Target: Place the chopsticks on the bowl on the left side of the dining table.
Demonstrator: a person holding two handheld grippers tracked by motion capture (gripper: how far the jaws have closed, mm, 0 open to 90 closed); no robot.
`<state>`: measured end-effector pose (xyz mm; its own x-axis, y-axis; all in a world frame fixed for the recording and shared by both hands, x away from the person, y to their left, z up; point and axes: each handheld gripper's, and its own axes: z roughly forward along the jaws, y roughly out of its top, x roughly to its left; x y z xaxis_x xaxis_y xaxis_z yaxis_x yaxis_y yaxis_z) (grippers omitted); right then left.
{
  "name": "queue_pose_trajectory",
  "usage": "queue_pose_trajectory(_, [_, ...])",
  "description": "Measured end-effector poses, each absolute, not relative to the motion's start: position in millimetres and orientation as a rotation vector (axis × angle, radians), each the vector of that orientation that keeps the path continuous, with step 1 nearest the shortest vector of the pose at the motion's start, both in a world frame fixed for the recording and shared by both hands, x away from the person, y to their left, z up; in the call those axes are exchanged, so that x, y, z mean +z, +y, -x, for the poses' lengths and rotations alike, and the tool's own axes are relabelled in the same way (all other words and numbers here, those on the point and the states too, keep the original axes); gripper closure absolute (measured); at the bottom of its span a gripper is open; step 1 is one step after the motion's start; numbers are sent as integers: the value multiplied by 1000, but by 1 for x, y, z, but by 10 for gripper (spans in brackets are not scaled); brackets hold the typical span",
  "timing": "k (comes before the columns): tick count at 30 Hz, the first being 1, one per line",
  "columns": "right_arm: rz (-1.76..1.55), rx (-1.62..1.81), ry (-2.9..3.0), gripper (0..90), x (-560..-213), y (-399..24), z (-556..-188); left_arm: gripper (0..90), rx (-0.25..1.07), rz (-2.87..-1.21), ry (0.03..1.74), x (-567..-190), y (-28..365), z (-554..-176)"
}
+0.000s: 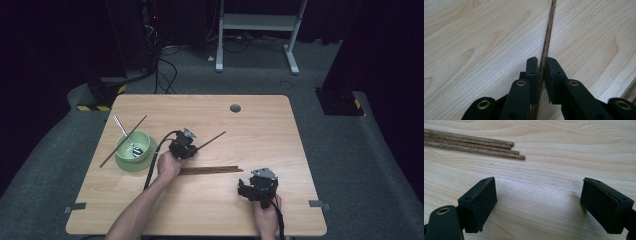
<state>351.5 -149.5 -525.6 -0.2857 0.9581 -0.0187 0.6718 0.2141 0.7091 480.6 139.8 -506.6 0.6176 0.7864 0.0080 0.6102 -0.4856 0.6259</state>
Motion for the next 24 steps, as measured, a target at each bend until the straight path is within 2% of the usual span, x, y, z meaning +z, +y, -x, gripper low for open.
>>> queue_pose_trajectory(24, [-1507, 832, 2035, 133, -526, -149, -351, 843, 422, -2238, 1127, -507, 159, -486])
